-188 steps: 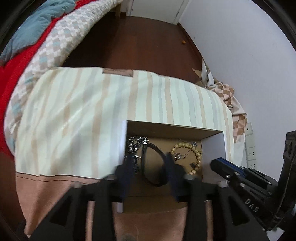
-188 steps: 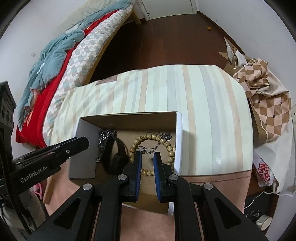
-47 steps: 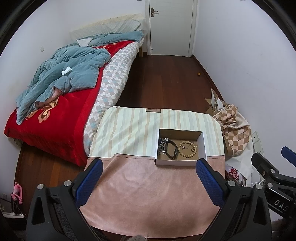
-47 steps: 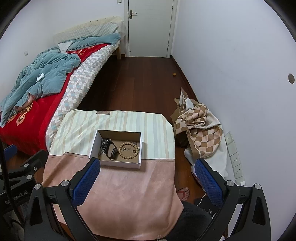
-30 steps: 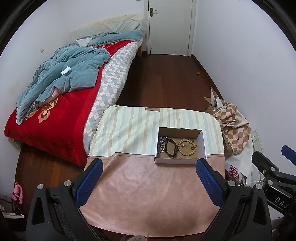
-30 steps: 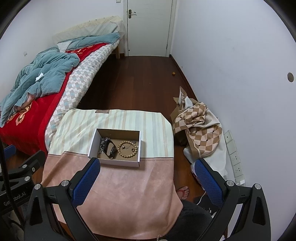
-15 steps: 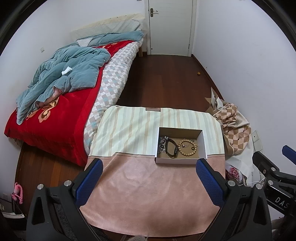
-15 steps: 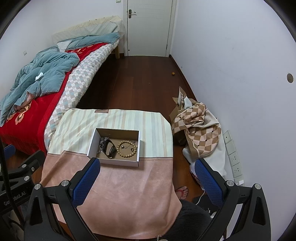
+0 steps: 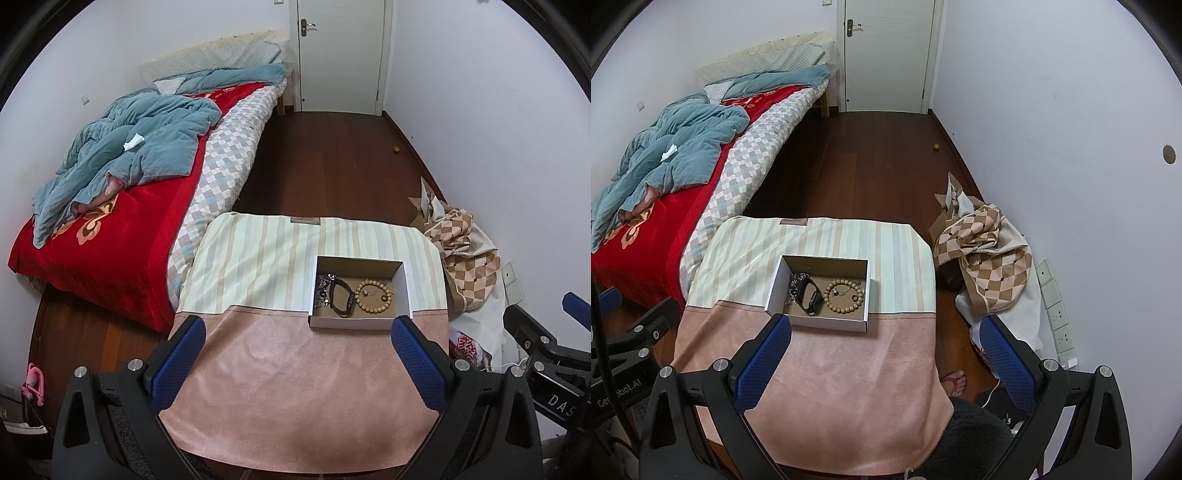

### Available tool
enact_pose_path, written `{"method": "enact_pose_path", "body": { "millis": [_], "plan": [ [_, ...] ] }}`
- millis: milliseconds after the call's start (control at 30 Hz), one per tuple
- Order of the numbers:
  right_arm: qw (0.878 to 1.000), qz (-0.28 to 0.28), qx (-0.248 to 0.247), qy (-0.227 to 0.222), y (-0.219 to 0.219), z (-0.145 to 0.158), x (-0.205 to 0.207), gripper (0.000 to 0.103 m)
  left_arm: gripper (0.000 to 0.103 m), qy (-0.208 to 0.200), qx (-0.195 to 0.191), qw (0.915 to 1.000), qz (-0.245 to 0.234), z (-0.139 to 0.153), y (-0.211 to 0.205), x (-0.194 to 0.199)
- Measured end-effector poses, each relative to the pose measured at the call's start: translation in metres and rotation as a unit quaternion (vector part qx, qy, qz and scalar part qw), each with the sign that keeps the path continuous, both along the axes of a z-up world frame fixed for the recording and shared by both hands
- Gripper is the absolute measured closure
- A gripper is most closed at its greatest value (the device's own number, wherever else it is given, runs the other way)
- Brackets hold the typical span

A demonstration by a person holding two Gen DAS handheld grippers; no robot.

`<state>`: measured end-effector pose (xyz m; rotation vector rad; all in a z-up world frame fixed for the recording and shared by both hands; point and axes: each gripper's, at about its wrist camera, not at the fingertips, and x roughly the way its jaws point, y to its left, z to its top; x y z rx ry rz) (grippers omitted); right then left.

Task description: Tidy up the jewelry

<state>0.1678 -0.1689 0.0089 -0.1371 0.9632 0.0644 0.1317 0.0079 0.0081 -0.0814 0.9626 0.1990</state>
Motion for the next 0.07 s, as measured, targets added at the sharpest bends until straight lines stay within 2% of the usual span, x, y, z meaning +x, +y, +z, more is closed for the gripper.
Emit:
{"method": "enact_pose_path", "body": {
  "millis": [67],
  "plan": [
    [1.0,0.0,-0.001,0.0,0.0001,0.0006,-0.0002,0.0,0.001,-0.001,-0.003,1.0,-0.001,0.0013,-0.0005,0.0006]
  ]
}}
